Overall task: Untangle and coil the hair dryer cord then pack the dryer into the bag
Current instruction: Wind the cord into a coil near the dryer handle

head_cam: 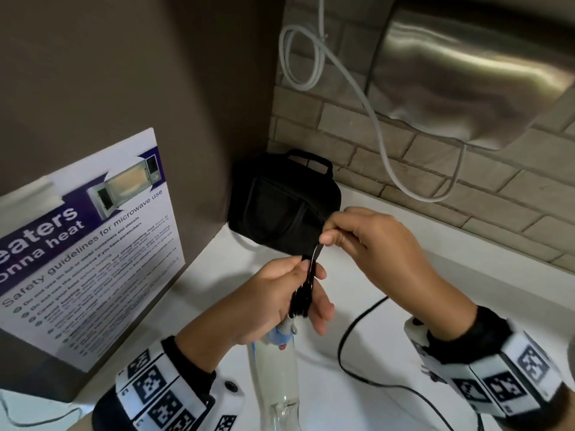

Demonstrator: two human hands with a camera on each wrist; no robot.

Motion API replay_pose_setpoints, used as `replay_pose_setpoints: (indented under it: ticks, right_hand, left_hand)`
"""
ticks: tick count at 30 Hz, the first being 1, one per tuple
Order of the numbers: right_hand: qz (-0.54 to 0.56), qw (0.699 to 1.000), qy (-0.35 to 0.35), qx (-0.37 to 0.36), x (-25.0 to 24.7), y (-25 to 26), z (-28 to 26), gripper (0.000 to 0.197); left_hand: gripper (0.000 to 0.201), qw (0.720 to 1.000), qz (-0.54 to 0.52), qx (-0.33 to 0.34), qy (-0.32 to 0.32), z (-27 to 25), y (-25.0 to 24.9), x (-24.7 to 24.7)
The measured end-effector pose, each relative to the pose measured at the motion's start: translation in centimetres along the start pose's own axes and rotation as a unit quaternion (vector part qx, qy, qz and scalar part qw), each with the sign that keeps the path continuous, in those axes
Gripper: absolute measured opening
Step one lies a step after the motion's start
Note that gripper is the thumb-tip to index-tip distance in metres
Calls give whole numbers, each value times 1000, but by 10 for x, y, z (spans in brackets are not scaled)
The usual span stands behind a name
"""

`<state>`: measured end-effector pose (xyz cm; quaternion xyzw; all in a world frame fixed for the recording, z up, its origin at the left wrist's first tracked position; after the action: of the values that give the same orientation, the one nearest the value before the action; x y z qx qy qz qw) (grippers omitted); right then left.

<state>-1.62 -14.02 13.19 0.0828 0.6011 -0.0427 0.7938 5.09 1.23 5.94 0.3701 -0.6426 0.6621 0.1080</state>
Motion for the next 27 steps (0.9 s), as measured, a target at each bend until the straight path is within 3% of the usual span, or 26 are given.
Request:
replay_pose_setpoints:
  ticks: [6, 10, 12, 15, 20, 25, 27]
  right_hand:
    - [67, 998, 4, 12, 39, -18, 11, 25]
    - [159, 979, 122, 30, 64, -20, 5, 29]
    - [296, 932, 208, 37, 61, -17, 1, 29]
    - [472, 840, 263, 41, 45, -9, -4, 37]
    - [538, 771, 335, 62, 36, -6, -6, 49]
    - [639, 650, 398, 104, 35, -5, -9, 34]
    - [651, 648, 378, 121, 35, -3, -9, 33]
  left_hand:
    - [27, 996, -91, -23, 7, -6, 1, 0]
    - [27, 992, -121, -22, 37, -4, 2, -6]
    - [26, 990, -124, -23, 63, -3, 2, -9]
    - [24, 990, -112, -23, 80, -3, -1, -10]
    - [27, 993, -79, -11, 86, -2, -4, -10]
    - [31, 993, -93, 0, 77, -1, -4, -17]
    - [31, 992, -103, 1, 72, -1, -4, -19]
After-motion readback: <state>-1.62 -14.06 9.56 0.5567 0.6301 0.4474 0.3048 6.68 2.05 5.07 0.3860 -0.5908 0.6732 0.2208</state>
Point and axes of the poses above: each hand's wrist, its own z-axis towards the middle knuckle, its own x-axis out of the palm, y = z × x, the point moved 1 cm from there along z, towards the middle knuckle, and after that the axes turned 15 degrees about -z, right-handed, at the moved point
